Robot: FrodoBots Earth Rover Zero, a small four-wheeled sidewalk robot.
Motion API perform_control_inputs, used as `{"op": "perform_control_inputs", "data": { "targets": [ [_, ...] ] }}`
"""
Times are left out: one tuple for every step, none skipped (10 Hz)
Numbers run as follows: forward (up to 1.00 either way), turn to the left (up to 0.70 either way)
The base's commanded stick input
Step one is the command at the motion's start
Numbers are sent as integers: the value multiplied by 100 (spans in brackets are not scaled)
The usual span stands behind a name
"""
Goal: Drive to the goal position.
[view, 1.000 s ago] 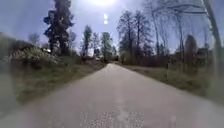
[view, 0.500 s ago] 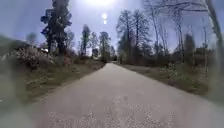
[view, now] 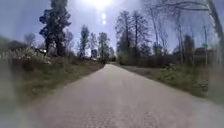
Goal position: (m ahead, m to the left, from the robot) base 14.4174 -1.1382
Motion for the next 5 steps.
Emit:
{"op": "perform_control_inputs", "data": {
  "targets": [
    [69,-1],
    [62,-8],
    [66,-4],
    [70,0],
    [70,0]
  ]
}}
